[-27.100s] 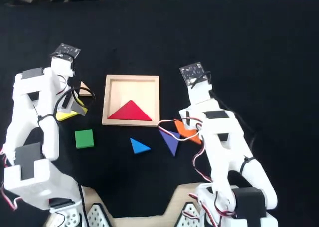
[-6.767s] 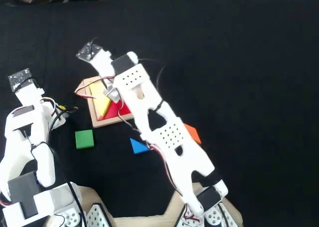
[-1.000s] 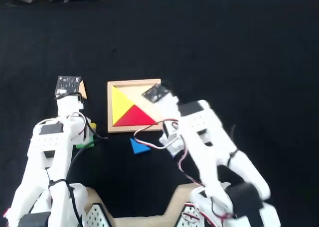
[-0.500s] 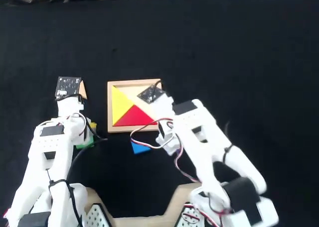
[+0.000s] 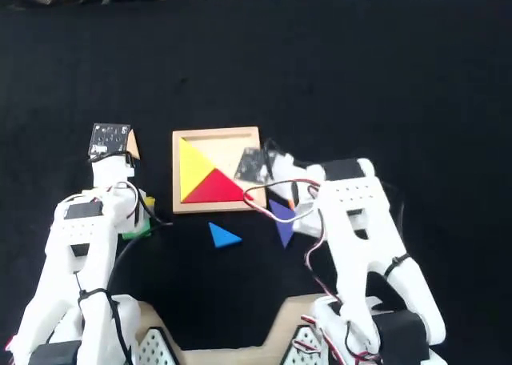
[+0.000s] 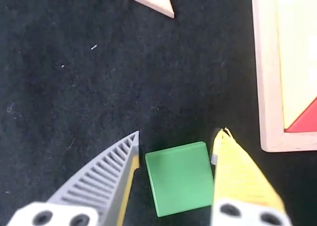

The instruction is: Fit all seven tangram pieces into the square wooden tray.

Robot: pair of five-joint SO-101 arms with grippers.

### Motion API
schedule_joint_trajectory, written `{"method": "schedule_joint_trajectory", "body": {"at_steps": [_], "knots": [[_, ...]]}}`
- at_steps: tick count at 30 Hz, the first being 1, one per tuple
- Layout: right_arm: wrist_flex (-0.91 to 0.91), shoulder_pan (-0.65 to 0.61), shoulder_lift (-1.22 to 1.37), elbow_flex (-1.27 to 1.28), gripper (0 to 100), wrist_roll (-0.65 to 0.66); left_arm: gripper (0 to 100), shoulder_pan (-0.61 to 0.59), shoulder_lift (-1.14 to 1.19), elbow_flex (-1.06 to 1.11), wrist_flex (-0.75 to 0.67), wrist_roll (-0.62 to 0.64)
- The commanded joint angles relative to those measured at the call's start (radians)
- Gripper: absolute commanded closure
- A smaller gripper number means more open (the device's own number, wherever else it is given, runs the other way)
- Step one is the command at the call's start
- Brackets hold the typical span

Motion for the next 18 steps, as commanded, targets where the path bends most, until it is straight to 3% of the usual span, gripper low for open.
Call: {"method": "schedule_joint_trajectory", "body": {"at_steps": [1,6,18], "knots": [[0.003,-0.005,-0.033,0.021,72.1,0.084,76,0.008,-0.023,-0.001,-0.017,0.000],[-0.098,-0.009,-0.033,0.068,82.2,0.089,76,-0.002,-0.023,0.001,-0.017,-0.002],[-0.189,-0.006,-0.033,0.102,82.8,0.086,76,-0.025,-0.023,-0.001,-0.017,0.000]]}}
